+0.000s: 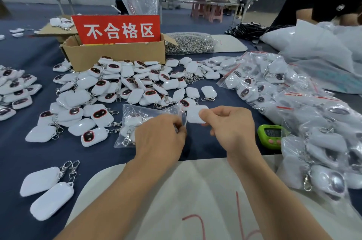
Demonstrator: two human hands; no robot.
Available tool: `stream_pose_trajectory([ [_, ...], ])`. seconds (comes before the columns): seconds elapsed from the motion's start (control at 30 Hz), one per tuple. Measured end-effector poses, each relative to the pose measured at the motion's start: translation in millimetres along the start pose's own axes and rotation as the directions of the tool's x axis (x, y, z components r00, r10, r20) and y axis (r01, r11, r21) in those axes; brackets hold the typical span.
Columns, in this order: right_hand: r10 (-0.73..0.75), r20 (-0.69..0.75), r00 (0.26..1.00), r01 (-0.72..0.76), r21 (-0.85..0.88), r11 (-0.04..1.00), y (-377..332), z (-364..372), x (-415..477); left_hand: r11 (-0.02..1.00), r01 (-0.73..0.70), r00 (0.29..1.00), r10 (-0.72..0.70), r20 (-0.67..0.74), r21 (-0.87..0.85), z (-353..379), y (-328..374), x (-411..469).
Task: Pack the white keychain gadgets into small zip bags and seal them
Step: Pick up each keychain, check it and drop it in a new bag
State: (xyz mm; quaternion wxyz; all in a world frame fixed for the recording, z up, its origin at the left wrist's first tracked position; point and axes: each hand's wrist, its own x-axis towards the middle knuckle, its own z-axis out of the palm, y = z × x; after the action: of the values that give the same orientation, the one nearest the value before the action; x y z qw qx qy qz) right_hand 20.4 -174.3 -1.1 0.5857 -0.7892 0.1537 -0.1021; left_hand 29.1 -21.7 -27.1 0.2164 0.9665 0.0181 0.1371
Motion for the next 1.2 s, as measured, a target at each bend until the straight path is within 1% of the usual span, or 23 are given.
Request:
stream_pose_trajectory([
  [0.07,-0.018,-0.019,1.0,0.017,-0.072,0.997,-2,1,-1,0.997,0.002,0.999,-0.005,-0.032,-0.076,-1,0,-1],
  [0.13,-0.035,-0.021,0.999,0.033,-0.091,0.995,-3,3,-2,0.987,-0.01,0.999,0.002,-0.054,-0.163,-2,1,-1],
  [0.2,-0.031,-0.011,0.999,0.03,-0.049,0.998,-2,6,-4,0.966,-0.022,0.997,0.003,-0.074,-0.258,-3,1,-2],
  [0.33,0.068,-0.014,0.998,-0.067,0.036,0.997,1,9,-2,0.871,-0.019,0.99,-0.05,-0.129,-0.49,-7,-1,-2],
  [0.43,0.059,-0.025,0.998,-0.058,0.04,0.998,3,9,-2,0.823,-0.045,0.986,-0.056,-0.159,-0.566,-11,-3,-3],
  [0.5,0.02,0.04,0.999,-0.022,0.059,0.998,3,13,-4,0.809,-0.088,0.984,-0.019,-0.176,-0.581,-12,-2,-3],
  [0.57,-0.003,0.138,0.99,-0.01,0.091,0.996,2,18,-7,0.798,-0.132,0.981,0.021,-0.192,-0.588,-12,-1,-4],
  [0.7,-0.083,0.318,0.944,0.068,0.06,0.996,2,28,-10,0.757,-0.213,0.972,0.1,-0.213,-0.618,-14,-1,-6],
  [0.77,-0.1,0.383,0.918,0.138,-0.073,0.988,3,29,-7,0.742,-0.246,0.966,0.136,-0.219,-0.623,-13,-1,-5],
  [0.83,-0.102,0.45,0.887,0.234,-0.249,0.94,4,28,-6,0.724,-0.251,0.966,0.139,-0.219,-0.643,-13,-1,-5],
  [0.9,-0.12,0.432,0.894,0.279,-0.327,0.903,4,26,-5,0.681,-0.193,0.976,0.058,-0.211,-0.707,-15,-1,-3],
  [0.97,-0.136,0.385,0.913,0.268,-0.313,0.911,5,22,-3,0.632,-0.1,0.97,-0.109,-0.216,-0.769,-19,-7,4],
  [1.03,-0.111,0.395,0.912,0.252,-0.325,0.912,5,16,-1,0.581,-0.031,0.93,-0.282,-0.237,-0.814,-23,-17,13],
  [1.1,-0.102,0.366,0.925,0.25,-0.385,0.888,7,9,4,0.559,0.025,0.88,-0.405,-0.247,-0.829,-28,-28,22],
  [1.13,-0.121,0.311,0.943,0.244,-0.394,0.886,8,5,6,0.556,0.046,0.859,-0.447,-0.251,-0.83,-30,-32,25],
  [1.2,-0.181,0.131,0.975,0.219,-0.392,0.893,13,0,12,0.539,0.086,0.824,-0.511,-0.245,-0.838,-31,-38,28],
])
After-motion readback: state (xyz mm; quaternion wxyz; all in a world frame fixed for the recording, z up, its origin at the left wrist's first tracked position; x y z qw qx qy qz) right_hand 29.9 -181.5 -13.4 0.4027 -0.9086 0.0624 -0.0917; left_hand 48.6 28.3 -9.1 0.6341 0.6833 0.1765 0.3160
